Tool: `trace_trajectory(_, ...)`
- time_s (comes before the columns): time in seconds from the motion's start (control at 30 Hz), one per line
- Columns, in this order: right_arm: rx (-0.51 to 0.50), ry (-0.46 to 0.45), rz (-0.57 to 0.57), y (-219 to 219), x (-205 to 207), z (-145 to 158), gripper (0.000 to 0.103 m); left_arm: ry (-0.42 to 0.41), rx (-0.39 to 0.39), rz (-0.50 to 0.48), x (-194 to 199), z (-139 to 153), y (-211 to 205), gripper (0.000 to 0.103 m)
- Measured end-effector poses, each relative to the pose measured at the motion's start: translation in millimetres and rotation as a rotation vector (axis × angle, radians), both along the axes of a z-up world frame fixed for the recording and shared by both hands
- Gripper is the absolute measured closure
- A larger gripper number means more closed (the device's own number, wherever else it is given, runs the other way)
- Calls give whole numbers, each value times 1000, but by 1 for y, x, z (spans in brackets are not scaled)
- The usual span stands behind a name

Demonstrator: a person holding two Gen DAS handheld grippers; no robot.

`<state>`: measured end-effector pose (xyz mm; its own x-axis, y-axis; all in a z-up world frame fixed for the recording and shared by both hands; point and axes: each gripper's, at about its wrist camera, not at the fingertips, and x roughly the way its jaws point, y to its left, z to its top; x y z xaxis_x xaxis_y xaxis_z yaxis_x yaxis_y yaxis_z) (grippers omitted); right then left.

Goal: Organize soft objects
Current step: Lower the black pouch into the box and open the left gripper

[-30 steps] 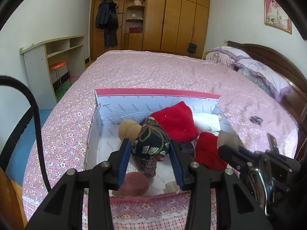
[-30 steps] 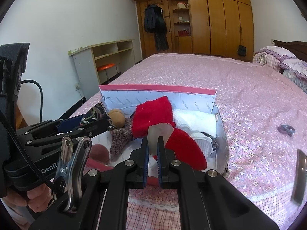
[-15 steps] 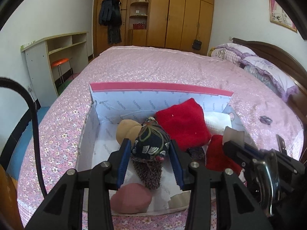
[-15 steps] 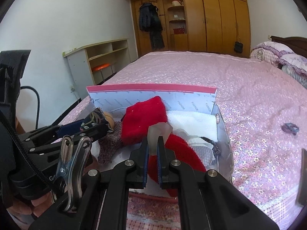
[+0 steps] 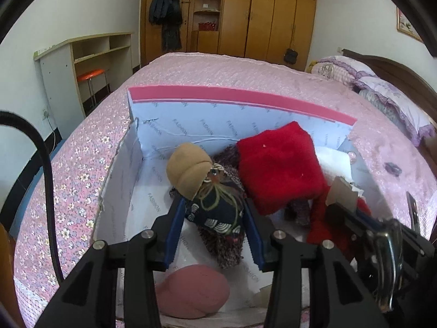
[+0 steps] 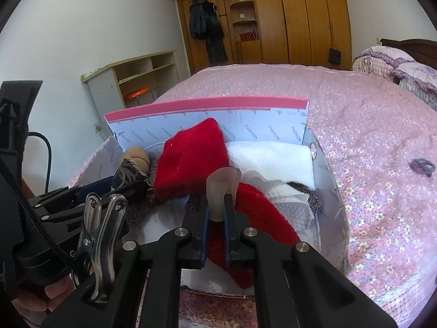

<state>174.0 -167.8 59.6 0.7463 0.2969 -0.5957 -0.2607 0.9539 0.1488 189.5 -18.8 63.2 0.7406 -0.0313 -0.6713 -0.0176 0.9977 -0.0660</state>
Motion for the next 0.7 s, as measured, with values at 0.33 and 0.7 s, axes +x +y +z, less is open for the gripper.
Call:
trace_trajectory(0.33,-14,-18,-1,7,-2,-8,95,-8,-9,7,-2,-8,2,56)
trace_trajectory(0.7,-4,-24,-4,5,-4,-9,95,-20,-1,1,-2,-11,4,55)
